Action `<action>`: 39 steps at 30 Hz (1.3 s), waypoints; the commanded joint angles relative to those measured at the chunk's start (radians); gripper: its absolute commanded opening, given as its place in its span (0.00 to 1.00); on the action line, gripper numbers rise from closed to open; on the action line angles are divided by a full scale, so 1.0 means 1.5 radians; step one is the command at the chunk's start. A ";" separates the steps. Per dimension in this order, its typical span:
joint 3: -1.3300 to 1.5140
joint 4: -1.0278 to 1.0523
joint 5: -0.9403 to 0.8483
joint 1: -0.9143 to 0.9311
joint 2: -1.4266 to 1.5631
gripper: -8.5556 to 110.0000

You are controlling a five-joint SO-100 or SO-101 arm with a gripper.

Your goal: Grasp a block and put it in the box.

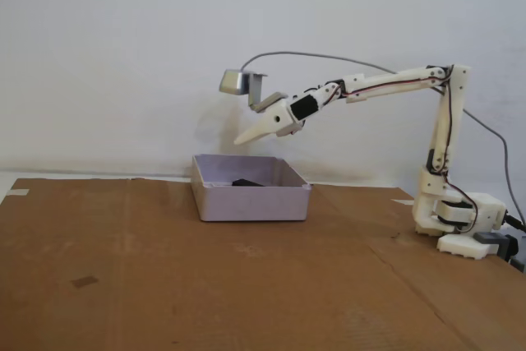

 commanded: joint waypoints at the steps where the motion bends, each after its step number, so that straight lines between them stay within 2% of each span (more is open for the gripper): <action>1: -0.061 -0.028 -0.007 -0.017 0.101 0.27; 9: -0.060 -0.028 -0.007 -0.057 0.141 0.26; 17: -0.063 0.034 -0.007 -0.073 0.172 0.07; 39: 0.102 0.027 -0.007 -0.137 0.297 0.07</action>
